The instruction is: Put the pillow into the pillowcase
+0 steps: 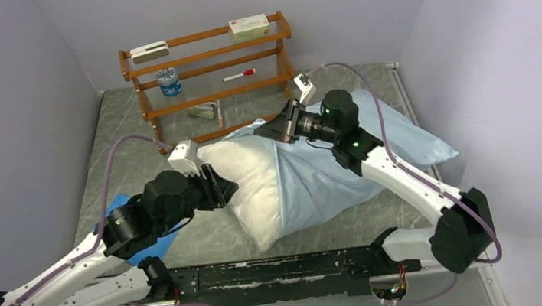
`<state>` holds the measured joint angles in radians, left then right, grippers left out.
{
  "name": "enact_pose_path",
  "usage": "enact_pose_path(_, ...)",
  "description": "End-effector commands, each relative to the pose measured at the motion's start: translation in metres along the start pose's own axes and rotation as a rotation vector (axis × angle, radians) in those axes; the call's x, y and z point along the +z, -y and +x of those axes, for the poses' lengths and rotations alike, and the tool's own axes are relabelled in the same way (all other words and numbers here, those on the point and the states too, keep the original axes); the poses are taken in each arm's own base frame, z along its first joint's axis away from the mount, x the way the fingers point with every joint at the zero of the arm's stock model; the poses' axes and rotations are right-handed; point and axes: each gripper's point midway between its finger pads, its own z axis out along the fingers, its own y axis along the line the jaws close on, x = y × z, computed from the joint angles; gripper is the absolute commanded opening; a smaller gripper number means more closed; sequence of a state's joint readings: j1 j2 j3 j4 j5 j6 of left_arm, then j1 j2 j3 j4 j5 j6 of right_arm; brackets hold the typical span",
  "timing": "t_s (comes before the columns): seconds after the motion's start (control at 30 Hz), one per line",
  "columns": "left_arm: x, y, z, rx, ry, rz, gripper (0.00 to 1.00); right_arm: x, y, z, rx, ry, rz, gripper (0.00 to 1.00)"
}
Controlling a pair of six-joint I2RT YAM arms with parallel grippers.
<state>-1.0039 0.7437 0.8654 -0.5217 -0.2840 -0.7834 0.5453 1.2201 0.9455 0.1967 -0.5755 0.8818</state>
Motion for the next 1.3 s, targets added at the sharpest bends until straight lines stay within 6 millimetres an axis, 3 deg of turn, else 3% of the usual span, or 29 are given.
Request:
enact_pose_path(0.0, 0.006, -0.005, -0.001, 0.018, 0.033, 0.001, 0.54, 0.023, -0.048, -0.044, -0.087, 0.129, -0.145, 0.0)
enact_pose_path(0.2, -0.008, 0.02, -0.04, 0.061, 0.137, 0.104, 0.62, 0.052, -0.071, -0.044, -0.087, 0.103, -0.216, 0.0)
enact_pose_path(0.23, -0.007, 0.023, -0.04, 0.072, 0.123, 0.113, 0.63, 0.053, -0.077, -0.038, -0.091, 0.083, -0.23, 0.06)
enact_pose_path(0.3, -0.005, 0.032, -0.033, 0.085, 0.085, 0.158, 0.65, 0.048, -0.08, -0.028, -0.095, 0.055, -0.226, 0.27)
enact_pose_path(0.43, 0.0, 0.034, -0.024, 0.044, 0.079, 0.194, 0.67, 0.025, -0.063, -0.015, -0.139, 0.054, -0.116, 0.63)
enact_pose_path(0.53, 0.0, 0.031, -0.024, 0.001, 0.124, 0.218, 0.7, 0.005, -0.038, -0.014, -0.21, 0.074, 0.046, 0.74)
enact_pose_path(0.6, 0.004, 0.02, -0.02, -0.044, 0.142, 0.185, 0.77, -0.009, -0.025, -0.013, -0.232, 0.08, 0.136, 0.81)
enact_pose_path(0.7, 0.015, -0.001, -0.01, -0.09, 0.148, 0.105, 0.9, -0.029, -0.019, -0.015, -0.257, 0.113, 0.213, 0.99)
enact_pose_path(0.83, 0.014, -0.045, 0.001, -0.136, 0.102, -0.156, 0.91, -0.046, -0.015, -0.012, -0.272, 0.135, 0.247, 1.0)
enact_pose_path(0.9, 0.006, -0.056, 0.005, -0.143, 0.099, -0.187, 0.91, -0.048, -0.009, -0.006, -0.267, 0.121, 0.261, 1.0)
enact_pose_path(1.03, 0.008, -0.055, 0.015, -0.194, 0.136, -0.094, 0.91, -0.048, -0.002, 0.005, -0.252, 0.1, 0.256, 1.0)
enact_pose_path(1.2, 0.029, -0.041, 0.023, -0.211, 0.188, 0.059, 0.89, -0.05, 0.006, 0.01, -0.246, 0.104, 0.266, 1.0)
enact_pose_path(1.27, 0.034, -0.034, 0.016, -0.207, 0.235, 0.106, 0.89, -0.05, 0.011, 0.013, -0.245, 0.097, 0.277, 1.0)
